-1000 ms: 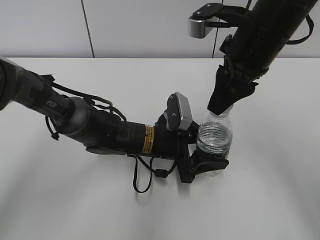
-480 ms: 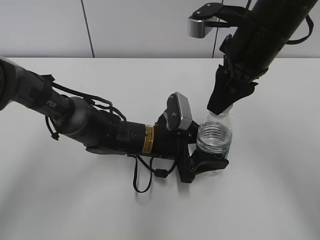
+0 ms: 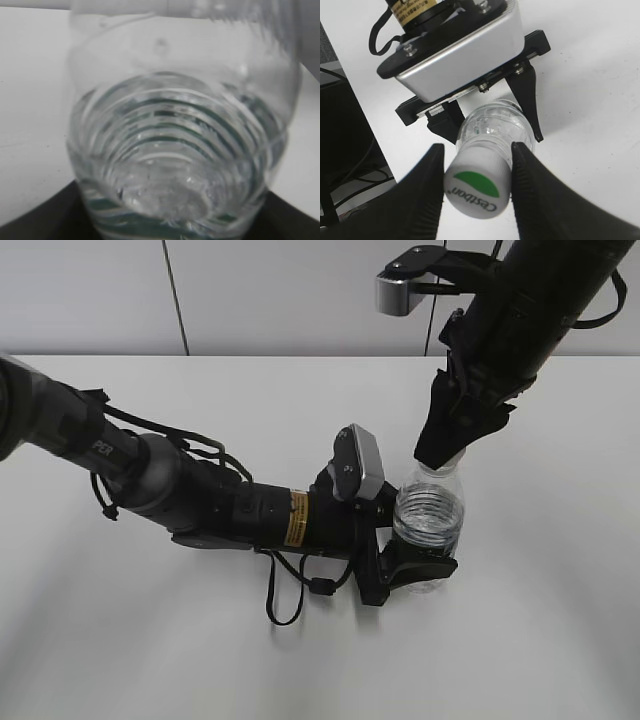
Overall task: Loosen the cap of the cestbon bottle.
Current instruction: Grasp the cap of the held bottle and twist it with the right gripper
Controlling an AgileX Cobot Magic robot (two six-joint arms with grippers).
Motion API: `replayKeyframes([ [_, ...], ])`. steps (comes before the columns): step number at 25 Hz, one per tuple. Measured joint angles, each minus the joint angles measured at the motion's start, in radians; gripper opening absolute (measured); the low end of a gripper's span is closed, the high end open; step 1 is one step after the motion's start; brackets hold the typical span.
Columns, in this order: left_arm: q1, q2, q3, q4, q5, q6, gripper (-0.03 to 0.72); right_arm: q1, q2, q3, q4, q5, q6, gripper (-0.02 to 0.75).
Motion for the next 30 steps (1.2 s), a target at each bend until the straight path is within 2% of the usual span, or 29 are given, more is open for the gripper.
replayKeyframes([
  [30,0.0,0.0,0.0,-0.004,0.002,-0.003,0.503,0.0,-0.02,0.001,-0.001,-0.009,-0.002,0.298],
])
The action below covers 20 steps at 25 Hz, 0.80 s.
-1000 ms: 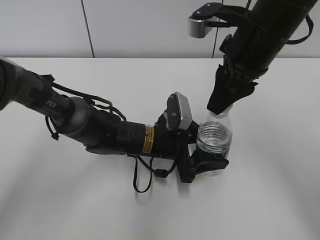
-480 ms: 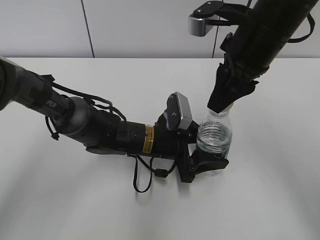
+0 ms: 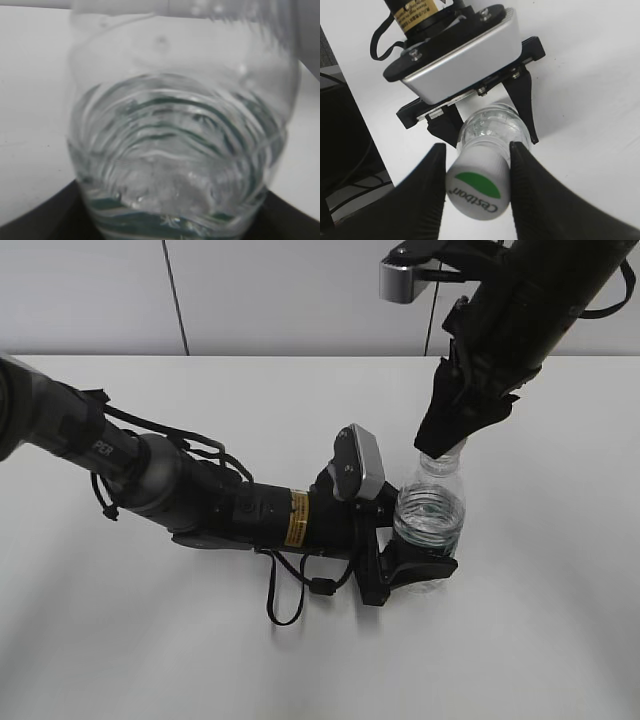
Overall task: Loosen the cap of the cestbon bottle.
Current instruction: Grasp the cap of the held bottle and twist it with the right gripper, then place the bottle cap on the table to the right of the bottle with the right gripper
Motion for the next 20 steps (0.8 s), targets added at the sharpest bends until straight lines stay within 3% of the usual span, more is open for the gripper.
replayKeyframes([
  [12,0.0,0.0,0.0,0.0,0.001,0.002,0.503,0.0,-0.046,0.0,-0.003,-0.002,0.077,0.294],
  [20,0.0,0.0,0.0,0.0,0.001,0.002,0.503,-0.001,-0.046,0.0,-0.12,0.028,0.268,0.294],
])
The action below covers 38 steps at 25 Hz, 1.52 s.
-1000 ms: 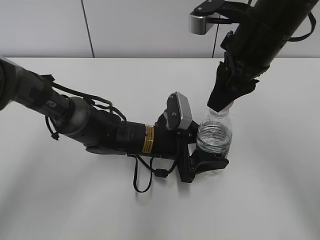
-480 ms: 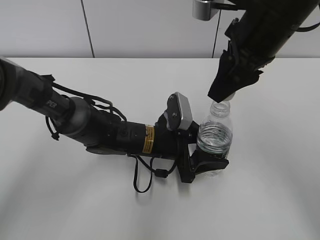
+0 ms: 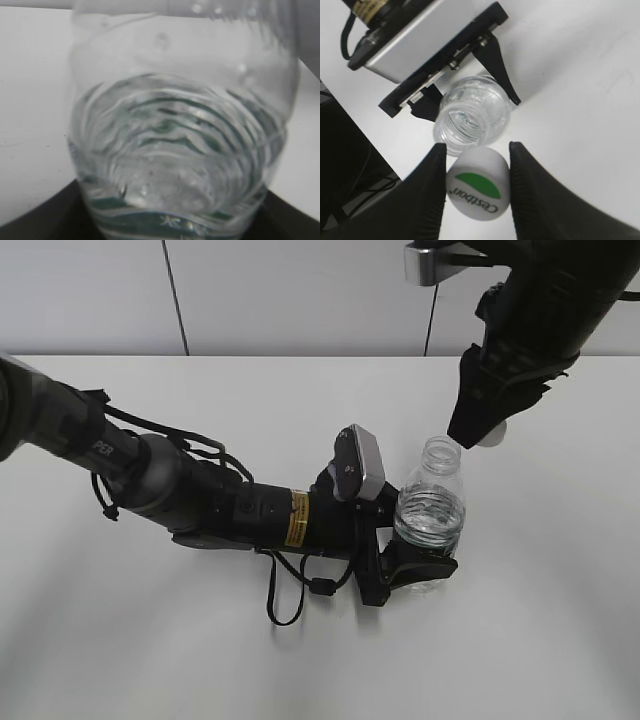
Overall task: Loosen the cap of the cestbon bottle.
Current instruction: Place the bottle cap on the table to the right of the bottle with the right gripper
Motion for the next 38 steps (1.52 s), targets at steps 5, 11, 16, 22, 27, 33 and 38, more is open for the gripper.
replayKeyframes([
  [5,0.0,0.0,0.0,0.0,0.001,0.0,0.503,-0.038,-0.002,0.0,-0.025,0.003,0.086,0.293],
  [11,0.0,0.0,0.0,0.001,0.002,0.0,0.503,-0.114,-0.047,0.0,-0.043,0.004,0.134,0.293],
  [16,0.0,0.0,0.0,0.001,0.002,0.0,0.503,-0.188,-0.085,0.06,-0.054,0.003,0.183,0.293],
  [22,0.0,0.0,0.0,0.001,0.002,0.0,0.503,-0.242,-0.123,0.277,-0.068,-0.038,0.208,0.293],
  [27,0.0,0.0,0.0,0.001,0.002,0.0,0.503,-0.245,-0.124,0.469,-0.07,-0.222,0.221,0.293],
  [33,0.0,0.0,0.0,0.001,0.002,0.0,0.503,-0.245,-0.125,0.641,-0.075,-0.492,0.245,0.292],
  [38,0.0,0.0,0.0,0.001,0.002,0.0,0.503,-0.245,-0.083,0.661,-0.075,-0.587,0.266,0.292],
])
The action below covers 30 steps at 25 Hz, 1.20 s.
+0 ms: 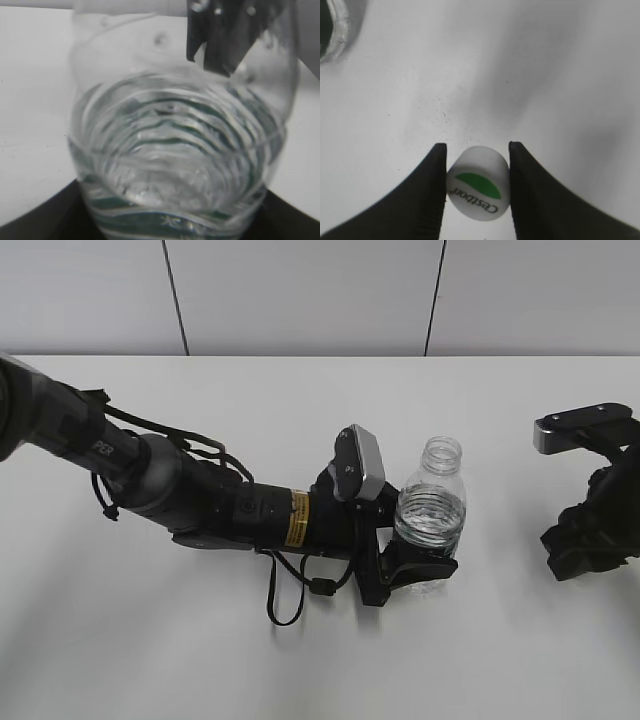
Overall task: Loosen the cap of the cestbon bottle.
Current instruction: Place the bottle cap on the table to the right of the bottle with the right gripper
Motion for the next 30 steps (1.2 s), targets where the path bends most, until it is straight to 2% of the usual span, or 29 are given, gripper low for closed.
replayKeyframes([
  [19,0.0,0.0,0.0,0.0,-0.001,0.0,0.503,0.0,0.175,0.0,0.0,-0.094,0.015,0.293],
  [21,0.0,0.0,0.0,0.0,-0.001,0.0,0.503,0.0,0.177,0.0,0.0,-0.095,0.015,0.312],
  [26,0.0,0.0,0.0,0.0,-0.001,0.0,0.503,0.0,0.177,0.0,0.0,-0.097,0.015,0.415],
  [30,0.0,0.0,0.0,0.0,-0.001,0.0,0.503,0.0,0.177,0.0,0.0,-0.097,0.016,0.454],
])
